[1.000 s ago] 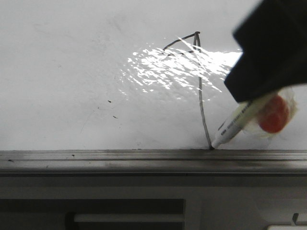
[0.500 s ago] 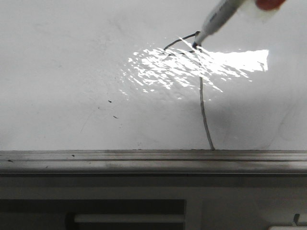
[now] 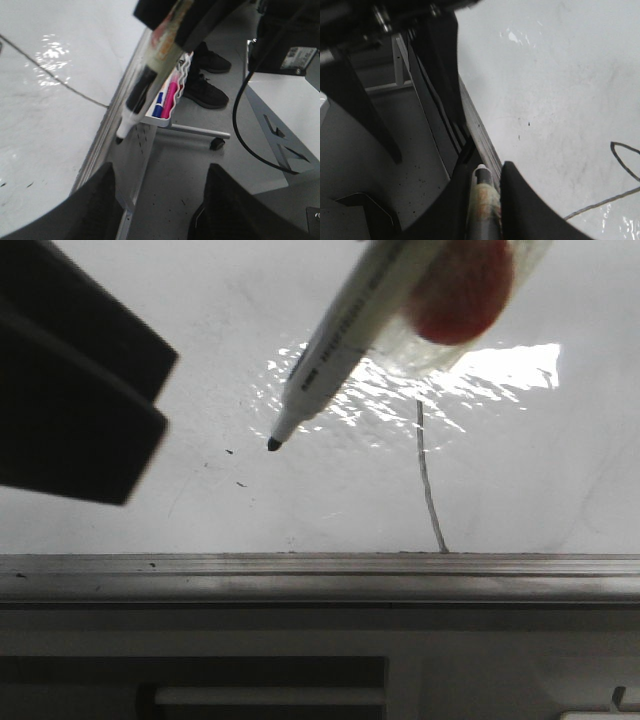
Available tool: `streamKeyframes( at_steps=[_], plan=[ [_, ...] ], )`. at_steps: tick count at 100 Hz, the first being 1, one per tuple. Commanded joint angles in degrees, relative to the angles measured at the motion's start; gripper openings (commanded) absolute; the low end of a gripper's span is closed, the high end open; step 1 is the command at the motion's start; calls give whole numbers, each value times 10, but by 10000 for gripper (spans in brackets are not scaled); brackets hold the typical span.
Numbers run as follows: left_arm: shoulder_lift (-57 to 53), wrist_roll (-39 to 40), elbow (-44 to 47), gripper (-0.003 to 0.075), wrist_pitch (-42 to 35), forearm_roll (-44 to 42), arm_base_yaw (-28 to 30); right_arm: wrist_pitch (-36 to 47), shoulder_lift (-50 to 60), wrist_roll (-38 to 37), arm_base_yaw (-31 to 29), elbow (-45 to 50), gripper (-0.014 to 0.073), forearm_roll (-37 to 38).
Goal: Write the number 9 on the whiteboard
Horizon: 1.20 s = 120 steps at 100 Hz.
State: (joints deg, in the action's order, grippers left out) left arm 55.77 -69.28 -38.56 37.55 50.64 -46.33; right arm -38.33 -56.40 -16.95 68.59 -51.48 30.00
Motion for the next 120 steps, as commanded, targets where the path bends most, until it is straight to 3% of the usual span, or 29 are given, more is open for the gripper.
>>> streamKeyframes(
  at_steps=[1,41,53,74,99,111,120],
  plan=[
    [34,-20,-39,375,-8,31,-17,47,2,9,0,-16,-69,10],
    [73,-39,-65,364,-14,60,-22,64,-23,66,6,-15,-69,-48],
    [73,-47,-65,270,-19,73,-22,91,-27,66,6,-15,-69,-48],
    [73,-47,-65,-22,-17,72,-22,95,-27,66,6,-15,-69,-48],
    [73,-47,-63,-20,7,64,-22,111,-27,66,6,-15,-67,-48],
    [73,-47,-55,-20,7,64,-22,128,-24,66,6,-15,32,-44],
    [73,-47,-48,-20,7,67,-22,125,-14,66,5,-15,224,-36]
  ],
)
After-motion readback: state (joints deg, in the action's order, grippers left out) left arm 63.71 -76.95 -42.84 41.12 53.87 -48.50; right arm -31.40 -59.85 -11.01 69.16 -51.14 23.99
